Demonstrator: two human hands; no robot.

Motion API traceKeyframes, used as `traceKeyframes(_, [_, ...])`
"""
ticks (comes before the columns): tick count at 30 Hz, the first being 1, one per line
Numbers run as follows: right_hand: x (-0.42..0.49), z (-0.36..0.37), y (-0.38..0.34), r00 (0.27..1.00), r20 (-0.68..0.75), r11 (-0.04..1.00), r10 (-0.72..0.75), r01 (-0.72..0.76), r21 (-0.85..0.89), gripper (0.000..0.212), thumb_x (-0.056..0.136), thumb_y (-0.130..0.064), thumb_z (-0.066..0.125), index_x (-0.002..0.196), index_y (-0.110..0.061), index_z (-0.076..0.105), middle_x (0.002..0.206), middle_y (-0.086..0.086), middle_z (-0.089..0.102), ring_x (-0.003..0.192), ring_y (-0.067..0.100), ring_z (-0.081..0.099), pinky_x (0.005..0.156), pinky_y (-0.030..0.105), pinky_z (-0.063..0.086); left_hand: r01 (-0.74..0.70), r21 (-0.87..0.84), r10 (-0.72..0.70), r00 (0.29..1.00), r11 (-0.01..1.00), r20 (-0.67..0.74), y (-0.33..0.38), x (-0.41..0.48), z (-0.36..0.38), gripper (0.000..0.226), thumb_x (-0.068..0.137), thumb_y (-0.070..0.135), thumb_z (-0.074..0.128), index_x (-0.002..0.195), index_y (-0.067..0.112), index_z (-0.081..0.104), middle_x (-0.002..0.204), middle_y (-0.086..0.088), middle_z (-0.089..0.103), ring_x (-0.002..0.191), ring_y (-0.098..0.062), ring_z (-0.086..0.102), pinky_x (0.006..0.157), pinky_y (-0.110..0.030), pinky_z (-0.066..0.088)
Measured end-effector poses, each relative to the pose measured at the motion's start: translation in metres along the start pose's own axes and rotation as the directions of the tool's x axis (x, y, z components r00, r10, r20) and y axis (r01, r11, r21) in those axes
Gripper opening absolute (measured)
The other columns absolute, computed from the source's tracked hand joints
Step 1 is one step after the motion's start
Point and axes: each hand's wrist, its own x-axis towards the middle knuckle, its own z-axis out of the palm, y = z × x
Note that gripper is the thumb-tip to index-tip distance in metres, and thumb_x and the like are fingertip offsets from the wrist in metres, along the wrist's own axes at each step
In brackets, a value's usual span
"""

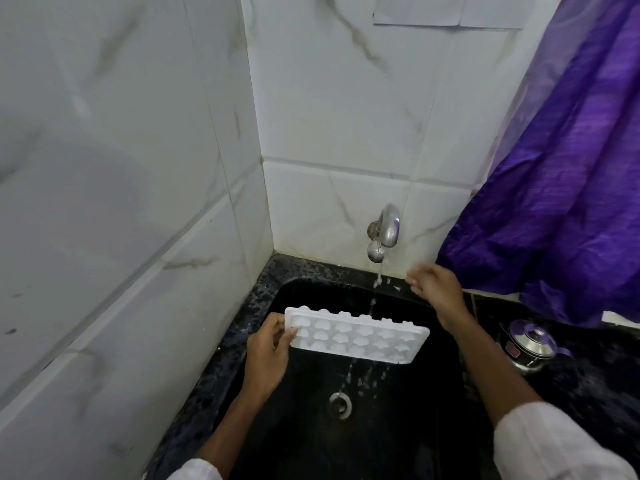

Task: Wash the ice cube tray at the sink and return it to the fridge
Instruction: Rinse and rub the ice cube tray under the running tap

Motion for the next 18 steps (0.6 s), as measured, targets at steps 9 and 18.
traceKeyframes(9, [0.06, 0.059, -0.041, 0.946, 0.214, 0.966, 0.244, -0.257, 0.035, 0.027, 0.1, -0.017, 0.053, 0.122, 0.0, 0.056, 0.088, 0.008, 0.063, 0.078, 0.021, 0.062, 0.072, 0.032, 0.058, 0.051, -0.058, -0.055, 0.995, 0.997, -0.081, 0.003, -0.003, -0.005, 0.003, 0.096, 0.015, 0.062, 0.098, 0.016, 0.064, 0.089, 0.011, 0.074, 0.084, -0.008, 0.071, 0.075, -0.044, 0.06])
traceKeyframes(18, [0.075, 0.071, -0.032, 0.849, 0.359, 0.669, 0.388, -0.528, 0.524, 0.022, 0.101, -0.008, 0.036, 0.1, -0.005, 0.057, 0.092, 0.014, 0.058, 0.08, 0.025, 0.057, 0.06, 0.033, 0.058, 0.079, 0.002, -0.078, 0.992, 0.997, -0.098, -0.004, -0.004, -0.022, 0.004, 0.095, 0.015, 0.063, 0.098, 0.017, 0.065, 0.092, 0.02, 0.074, 0.088, 0.0, 0.07, 0.075, -0.029, 0.058])
